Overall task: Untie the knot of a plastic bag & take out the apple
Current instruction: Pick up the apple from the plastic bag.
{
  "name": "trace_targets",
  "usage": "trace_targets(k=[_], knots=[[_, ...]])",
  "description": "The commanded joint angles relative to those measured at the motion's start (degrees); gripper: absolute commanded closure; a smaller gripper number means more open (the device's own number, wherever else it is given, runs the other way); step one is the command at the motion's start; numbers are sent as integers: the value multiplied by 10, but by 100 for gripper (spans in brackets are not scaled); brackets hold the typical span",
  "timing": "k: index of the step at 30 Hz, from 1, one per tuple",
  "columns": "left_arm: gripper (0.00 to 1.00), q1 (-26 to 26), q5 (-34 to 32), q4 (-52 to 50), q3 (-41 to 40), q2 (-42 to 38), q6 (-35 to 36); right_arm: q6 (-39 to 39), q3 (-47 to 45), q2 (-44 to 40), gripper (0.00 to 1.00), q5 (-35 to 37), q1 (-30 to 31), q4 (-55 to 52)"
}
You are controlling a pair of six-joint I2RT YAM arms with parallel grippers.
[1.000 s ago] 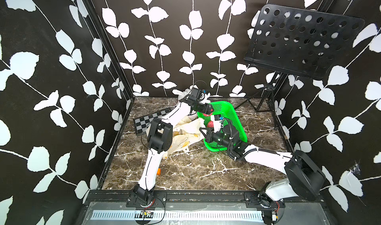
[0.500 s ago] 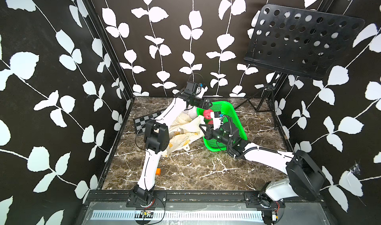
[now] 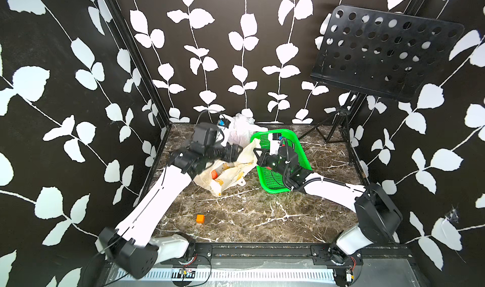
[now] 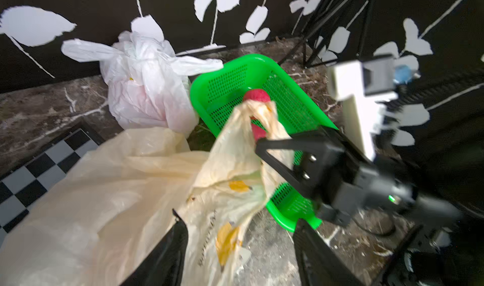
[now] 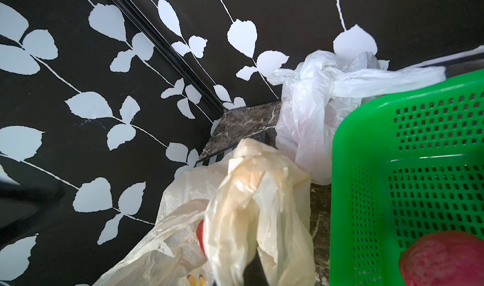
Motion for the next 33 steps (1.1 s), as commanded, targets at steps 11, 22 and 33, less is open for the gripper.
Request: trace_targets(k=[11,22,33], knots=[[43,-14,-158,-53,-99,76,-16,48,-26,-36,100,-6,4,177],[40,64,-215,32,-140,111,20,-12,-71,-48,100,-87,37,155],[34,72,-219,84,-95,253,23,-58,-85,-39,100,-185,39,123]])
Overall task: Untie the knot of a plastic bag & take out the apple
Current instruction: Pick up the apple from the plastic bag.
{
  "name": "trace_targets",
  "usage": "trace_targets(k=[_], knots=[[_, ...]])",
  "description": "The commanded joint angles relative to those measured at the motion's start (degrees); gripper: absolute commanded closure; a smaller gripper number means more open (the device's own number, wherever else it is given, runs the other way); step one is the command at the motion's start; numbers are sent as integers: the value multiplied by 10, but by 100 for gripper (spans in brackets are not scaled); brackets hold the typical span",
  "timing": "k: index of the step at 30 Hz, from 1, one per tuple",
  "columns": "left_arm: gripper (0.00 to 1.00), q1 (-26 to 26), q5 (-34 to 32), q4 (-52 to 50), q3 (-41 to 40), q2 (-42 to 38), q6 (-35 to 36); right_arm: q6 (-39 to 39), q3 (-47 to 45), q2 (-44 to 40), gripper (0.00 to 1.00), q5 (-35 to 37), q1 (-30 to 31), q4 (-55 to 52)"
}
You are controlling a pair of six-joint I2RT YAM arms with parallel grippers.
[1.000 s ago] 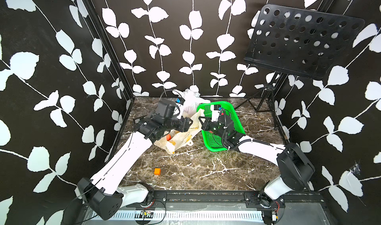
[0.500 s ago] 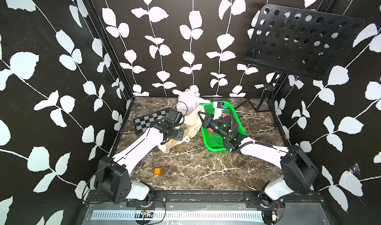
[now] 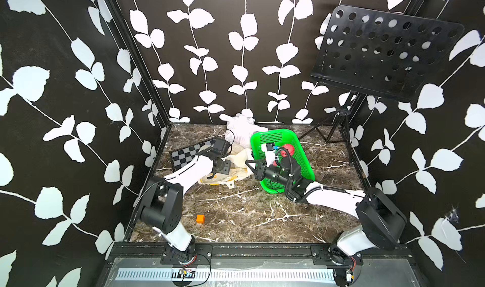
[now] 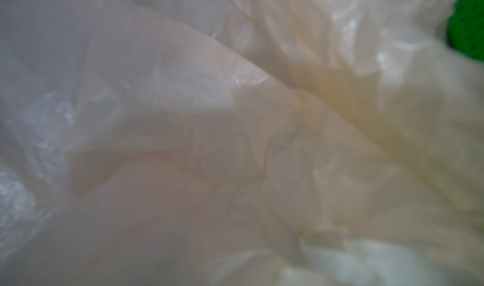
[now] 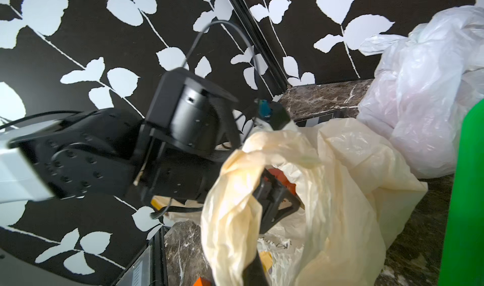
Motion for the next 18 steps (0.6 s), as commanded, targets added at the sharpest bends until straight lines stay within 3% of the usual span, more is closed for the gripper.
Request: trace_targets(k=[1,12,18], knots=[[33,2,-25,5,23,13,13,-24,3,-6,100,-30,3,1],[26,11,-123,-5,39,8,66,-28,-5,-12,100,-30,2,4],[26,41,-148,-28,50,11,87,-54,-38,-62,100,13,4,-5]])
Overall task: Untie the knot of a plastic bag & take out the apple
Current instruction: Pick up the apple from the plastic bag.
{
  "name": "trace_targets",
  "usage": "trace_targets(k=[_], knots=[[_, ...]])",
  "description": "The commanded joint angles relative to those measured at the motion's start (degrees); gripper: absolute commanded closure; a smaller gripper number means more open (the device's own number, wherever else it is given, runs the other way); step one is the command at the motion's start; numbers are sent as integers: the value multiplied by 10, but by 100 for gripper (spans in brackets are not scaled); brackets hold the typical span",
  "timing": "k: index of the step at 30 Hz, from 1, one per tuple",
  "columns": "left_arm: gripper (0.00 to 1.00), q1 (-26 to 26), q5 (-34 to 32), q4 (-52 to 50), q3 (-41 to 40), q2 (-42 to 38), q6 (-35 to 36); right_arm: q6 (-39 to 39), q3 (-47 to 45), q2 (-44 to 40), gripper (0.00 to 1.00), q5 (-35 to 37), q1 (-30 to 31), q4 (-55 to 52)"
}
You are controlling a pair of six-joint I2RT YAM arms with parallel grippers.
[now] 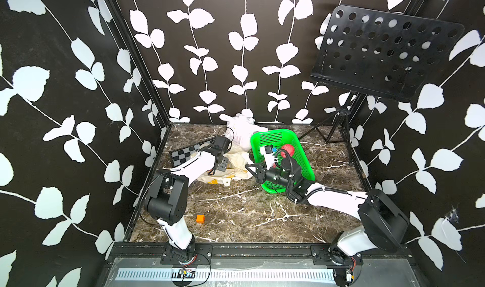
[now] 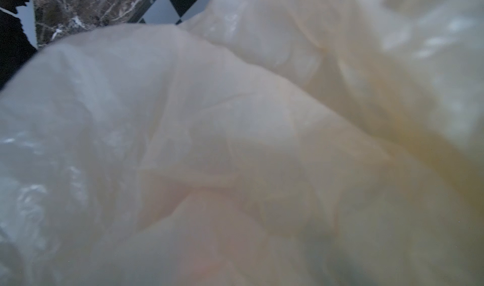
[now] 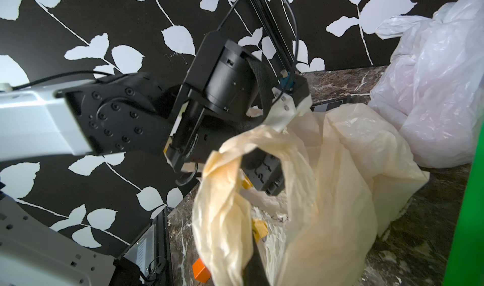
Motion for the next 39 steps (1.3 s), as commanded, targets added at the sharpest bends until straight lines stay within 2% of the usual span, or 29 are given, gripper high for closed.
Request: trace_targets(k=[1,6,13,24,27,30,35,39], knots=[[26,14,-43,-39,20,-15,23,-25,-19,-43,100,35,6,13],[21,14,-51,-88,37,-7,20,-53,-28,-72,100,74,13,-4],[14,18,-52,-128,26,3,12,-53,-8,-53,100,71,14,-1],[8,59,43,-144,19,59,-18,-38,35,-9,100,40,14,12],[12,64,42,-133,10,65,-18,-35,38,-5,100,39,15,9],[19,64,49,-110,-2,49,-19,-33,40,1,100,38,15,6],[34,64,82,-54,-25,-30,-20,-29,46,7,100,40,14,-1],[42,64,121,-39,-39,-88,-33,-26,49,10,100,50,14,-6]])
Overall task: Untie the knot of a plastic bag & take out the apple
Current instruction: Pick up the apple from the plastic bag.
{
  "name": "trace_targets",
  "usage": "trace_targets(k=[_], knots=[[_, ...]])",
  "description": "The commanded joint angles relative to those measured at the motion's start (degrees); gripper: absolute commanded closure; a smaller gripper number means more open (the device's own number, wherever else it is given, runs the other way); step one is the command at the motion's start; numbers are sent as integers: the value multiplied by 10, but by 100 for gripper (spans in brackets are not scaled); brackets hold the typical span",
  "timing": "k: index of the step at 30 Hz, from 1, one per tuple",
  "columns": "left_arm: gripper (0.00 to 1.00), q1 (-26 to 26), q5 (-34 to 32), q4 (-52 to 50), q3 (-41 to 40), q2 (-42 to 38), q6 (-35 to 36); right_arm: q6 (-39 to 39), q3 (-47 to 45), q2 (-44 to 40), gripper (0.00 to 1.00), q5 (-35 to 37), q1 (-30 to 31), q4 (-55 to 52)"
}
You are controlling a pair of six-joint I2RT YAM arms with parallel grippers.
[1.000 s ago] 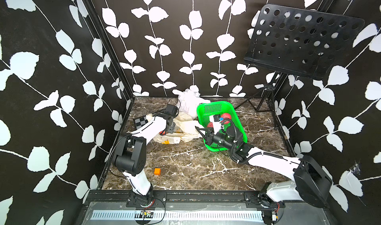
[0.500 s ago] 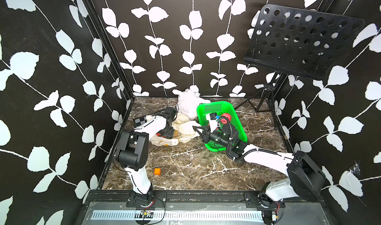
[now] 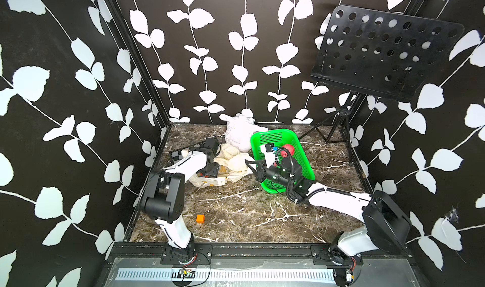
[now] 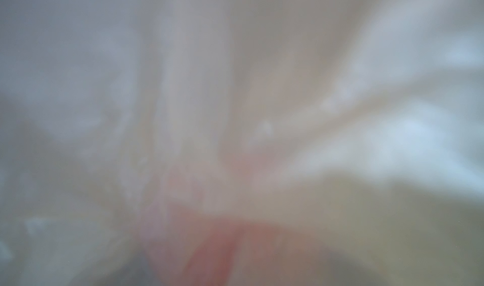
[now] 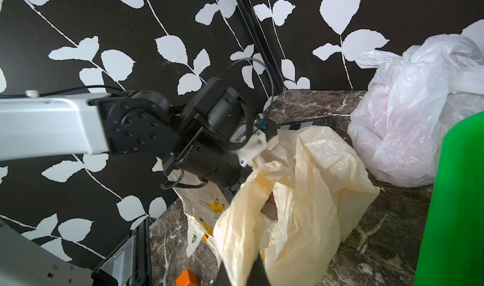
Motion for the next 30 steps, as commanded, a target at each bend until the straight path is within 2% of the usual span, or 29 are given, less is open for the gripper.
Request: trace_targets(k=[1,7,12,17,19,25,30], knots=[[42,3,55,29,-14,-68,-19,8,21,6,100,13,2,9],[44,2,184,38,-35,-138,-36,17,53,17,100,45,-5,-32],[43,2,302,66,-45,-168,-42,63,80,43,100,57,-29,-22],[42,1,414,146,-68,-178,-69,71,115,66,100,47,-32,-27],[43,-4,411,173,-76,-194,-71,63,127,66,100,61,-32,-62],[43,-44,351,169,-59,-221,-4,37,147,58,100,91,-32,-128],[45,-48,316,184,-38,-236,-16,14,137,46,100,98,-33,-150]])
